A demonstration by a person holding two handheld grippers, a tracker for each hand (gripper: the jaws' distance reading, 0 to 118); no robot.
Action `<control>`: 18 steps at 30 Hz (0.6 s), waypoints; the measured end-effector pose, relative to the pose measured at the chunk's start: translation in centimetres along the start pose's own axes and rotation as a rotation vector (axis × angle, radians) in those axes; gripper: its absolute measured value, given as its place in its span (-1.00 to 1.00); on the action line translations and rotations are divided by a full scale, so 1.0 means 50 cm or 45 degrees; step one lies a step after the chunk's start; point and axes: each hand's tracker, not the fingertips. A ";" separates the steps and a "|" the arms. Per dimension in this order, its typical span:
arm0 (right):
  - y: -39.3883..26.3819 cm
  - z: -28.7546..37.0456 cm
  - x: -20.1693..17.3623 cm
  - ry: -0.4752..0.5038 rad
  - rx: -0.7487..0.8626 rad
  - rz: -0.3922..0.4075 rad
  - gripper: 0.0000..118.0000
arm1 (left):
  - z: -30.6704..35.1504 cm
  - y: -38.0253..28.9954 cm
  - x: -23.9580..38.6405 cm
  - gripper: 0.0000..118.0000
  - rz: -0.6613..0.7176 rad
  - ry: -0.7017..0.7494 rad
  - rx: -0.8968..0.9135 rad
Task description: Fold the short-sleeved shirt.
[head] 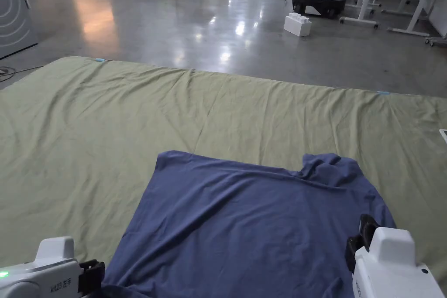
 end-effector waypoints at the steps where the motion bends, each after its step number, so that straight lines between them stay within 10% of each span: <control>1: -0.002 -0.001 -0.001 0.001 -0.006 0.004 -0.99 | -0.007 -0.004 -0.003 0.10 0.017 -0.003 -0.018; 14: -0.031 0.000 -0.011 0.028 -0.076 0.026 -0.99 | -0.098 -0.027 0.030 0.07 -0.086 0.130 -0.147; 18: -0.039 0.002 -0.015 0.034 -0.088 0.019 -0.99 | -0.097 -0.025 0.053 -0.52 -0.112 0.079 -0.155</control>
